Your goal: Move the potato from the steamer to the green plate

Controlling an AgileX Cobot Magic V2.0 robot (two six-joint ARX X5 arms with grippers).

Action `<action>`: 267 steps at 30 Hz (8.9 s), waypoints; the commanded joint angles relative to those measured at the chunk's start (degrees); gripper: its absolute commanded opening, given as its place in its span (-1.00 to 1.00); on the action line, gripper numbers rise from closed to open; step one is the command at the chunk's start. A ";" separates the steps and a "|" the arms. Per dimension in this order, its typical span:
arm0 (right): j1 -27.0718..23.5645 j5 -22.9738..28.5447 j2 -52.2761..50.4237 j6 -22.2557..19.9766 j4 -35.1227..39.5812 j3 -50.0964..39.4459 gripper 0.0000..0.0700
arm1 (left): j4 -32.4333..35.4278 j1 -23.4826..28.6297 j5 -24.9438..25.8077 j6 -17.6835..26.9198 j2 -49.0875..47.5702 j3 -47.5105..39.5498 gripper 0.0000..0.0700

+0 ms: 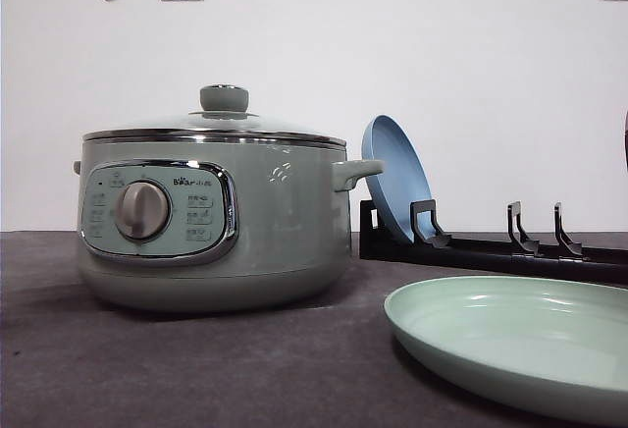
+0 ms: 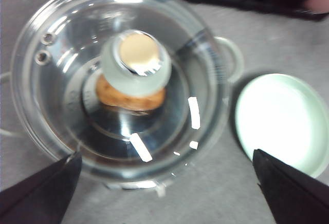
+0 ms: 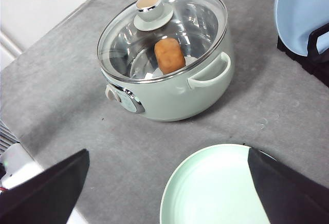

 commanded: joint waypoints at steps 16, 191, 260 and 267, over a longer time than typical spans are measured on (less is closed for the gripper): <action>0.09 0.04 0.35 -1.57 1.20 0.26 0.79 | 5.22 -3.55 -7.58 1.45 20.89 14.01 1.00; 19.71 12.02 95.58 -17.76 -7.12 71.18 -0.27 | -6.88 28.10 -8.50 2.70 23.80 30.14 -1.00; 8.20 16.41 35.58 5.14 24.05 -21.16 -0.27 | -6.84 27.82 -8.50 2.55 23.80 30.05 -1.00; 8.20 16.48 34.99 5.14 23.72 -20.71 0.14 | -6.84 27.82 -8.50 2.55 23.80 30.05 -1.00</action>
